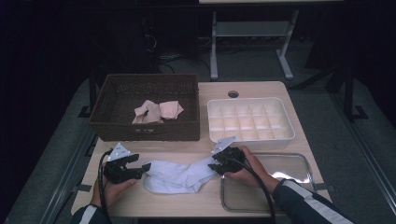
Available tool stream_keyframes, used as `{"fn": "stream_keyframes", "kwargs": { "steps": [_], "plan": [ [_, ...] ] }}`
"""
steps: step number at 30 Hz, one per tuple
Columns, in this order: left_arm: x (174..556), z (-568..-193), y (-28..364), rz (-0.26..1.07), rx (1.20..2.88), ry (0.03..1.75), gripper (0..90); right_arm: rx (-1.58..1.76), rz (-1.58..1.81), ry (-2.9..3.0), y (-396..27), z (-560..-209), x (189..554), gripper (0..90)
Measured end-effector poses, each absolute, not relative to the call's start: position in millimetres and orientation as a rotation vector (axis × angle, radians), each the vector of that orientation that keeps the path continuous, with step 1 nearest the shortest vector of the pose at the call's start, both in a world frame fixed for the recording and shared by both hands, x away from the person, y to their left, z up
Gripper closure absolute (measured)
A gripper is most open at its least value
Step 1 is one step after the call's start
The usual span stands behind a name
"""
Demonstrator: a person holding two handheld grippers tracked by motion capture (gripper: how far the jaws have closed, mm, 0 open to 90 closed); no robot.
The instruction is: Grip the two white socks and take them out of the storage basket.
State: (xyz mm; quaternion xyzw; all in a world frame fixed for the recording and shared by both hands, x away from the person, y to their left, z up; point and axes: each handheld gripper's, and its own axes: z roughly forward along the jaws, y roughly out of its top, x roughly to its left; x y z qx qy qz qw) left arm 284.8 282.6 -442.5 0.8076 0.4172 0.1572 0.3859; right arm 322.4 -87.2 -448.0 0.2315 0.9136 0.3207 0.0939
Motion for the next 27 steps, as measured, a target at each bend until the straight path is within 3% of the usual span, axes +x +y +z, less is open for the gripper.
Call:
{"fn": "stream_keyframes", "kwargs": {
  "steps": [2,3,4,5,6,9,12,14,27],
  "plan": [
    [291,-449,285,0.39,2.088,1.088,39.5,0.713,0.957,2.713,-89,-451,326,69.6],
    [291,-449,285,0.39,2.088,1.088,44.5,0.713,0.957,2.713,-89,-451,326,69.6],
    [293,-454,286,0.37,2.109,1.089,50.0,0.721,0.957,2.699,-90,-451,326,75.7],
    [294,-456,286,0.366,2.133,1.1,50.0,0.721,0.957,2.699,-90,-451,326,75.7],
    [295,-461,285,0.341,2.154,1.113,56.6,0.709,0.956,2.691,-90,-452,325,79.0],
    [293,-461,282,0.346,2.171,1.088,63.8,0.687,0.949,2.679,-89,-454,323,83.1],
    [291,-460,279,0.321,2.194,1.051,80.8,0.666,0.937,2.674,-88,-454,322,87.8],
    [290,-458,277,0.338,2.204,1.021,86.8,0.653,0.947,2.67,-89,-453,323,89.7],
    [264,-420,278,0.362,2.016,0.957,87.5,0.677,1.075,2.601,-102,-427,319,90.0]
  ]
}}
